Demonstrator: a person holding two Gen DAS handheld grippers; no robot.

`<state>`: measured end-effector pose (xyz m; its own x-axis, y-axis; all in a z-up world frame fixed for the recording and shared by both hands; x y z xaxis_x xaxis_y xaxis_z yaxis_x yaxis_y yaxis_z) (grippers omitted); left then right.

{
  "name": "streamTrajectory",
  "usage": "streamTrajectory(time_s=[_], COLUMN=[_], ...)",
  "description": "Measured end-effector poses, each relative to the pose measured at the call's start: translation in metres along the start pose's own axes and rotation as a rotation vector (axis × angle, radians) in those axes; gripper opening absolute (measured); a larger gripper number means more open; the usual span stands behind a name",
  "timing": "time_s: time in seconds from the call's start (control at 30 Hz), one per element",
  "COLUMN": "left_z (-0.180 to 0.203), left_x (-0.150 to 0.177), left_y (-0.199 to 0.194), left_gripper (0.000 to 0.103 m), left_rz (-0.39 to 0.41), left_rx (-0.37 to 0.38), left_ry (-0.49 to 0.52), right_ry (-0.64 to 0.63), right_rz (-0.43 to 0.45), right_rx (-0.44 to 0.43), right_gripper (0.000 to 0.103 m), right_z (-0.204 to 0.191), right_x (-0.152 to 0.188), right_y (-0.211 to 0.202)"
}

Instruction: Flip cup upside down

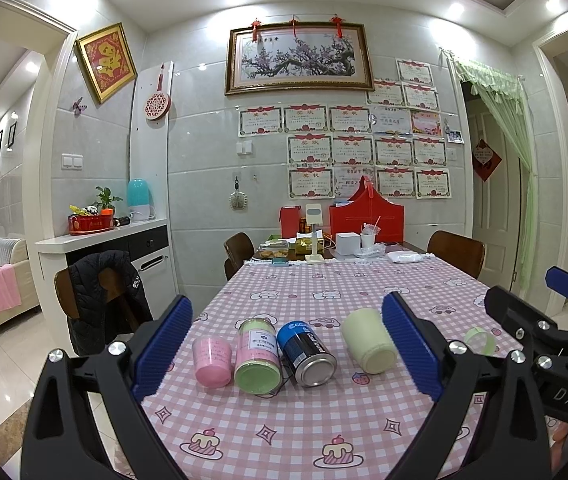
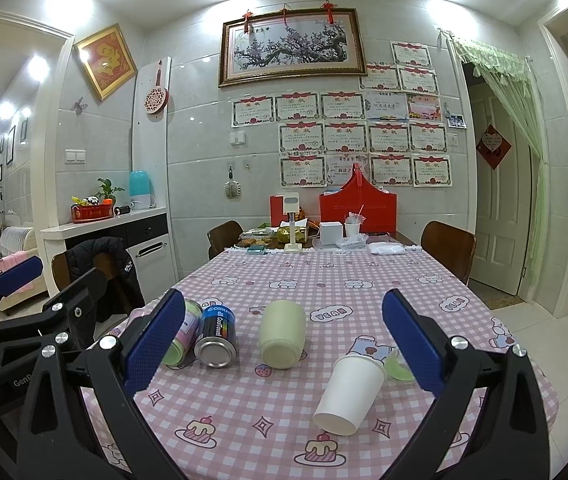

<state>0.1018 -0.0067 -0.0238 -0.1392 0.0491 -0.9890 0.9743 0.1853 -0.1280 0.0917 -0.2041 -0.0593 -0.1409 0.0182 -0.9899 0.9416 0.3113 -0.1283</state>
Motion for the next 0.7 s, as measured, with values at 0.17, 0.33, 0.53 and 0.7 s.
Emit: streamTrajectory(time_s=[0.17,0.33,0.53,0.7], left_z=[0.0005,0.0013,0.002,0.0029], left_x=[-0.0011,0.0,0.001,0.0015], left_y=[0.0002,0.0004,0.0009,0.0008], left_gripper=[0.094,0.094,0.094,0.094], left_rz=[0.0,-0.003,-0.004,-0.003], left_rx=[0.0,0.0,0.0,0.001], left_ry=[0.0,0.0,0.0,0.001], right_ry=[-0.001,-0.001,-0.002,-0.001], right_rz=[-0.001,-0.001,-0.002,-0.002], right_rx=[0.001,0.0,0.0,0.0], right_gripper=[0.095,0.095,0.095,0.095], right_z=[-0.0003,0.0,0.0,0.0], right_x=[0.0003,0.0007,0.0009,0.0008], right_y=[0.0003,0.0006,0.0005,0.0008])
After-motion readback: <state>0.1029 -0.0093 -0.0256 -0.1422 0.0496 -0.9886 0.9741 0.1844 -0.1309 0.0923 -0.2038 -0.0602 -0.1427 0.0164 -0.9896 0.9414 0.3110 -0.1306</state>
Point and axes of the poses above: each gripper's, at about its wrist camera, not at the fingertips, and y roughly the way its jaws point, z to its right, x to its underside, the point moved 10 cm from there along y, roughly the way its jaws point, and after that the axes turned 11 degrees about -x, right-handed, at the moved point
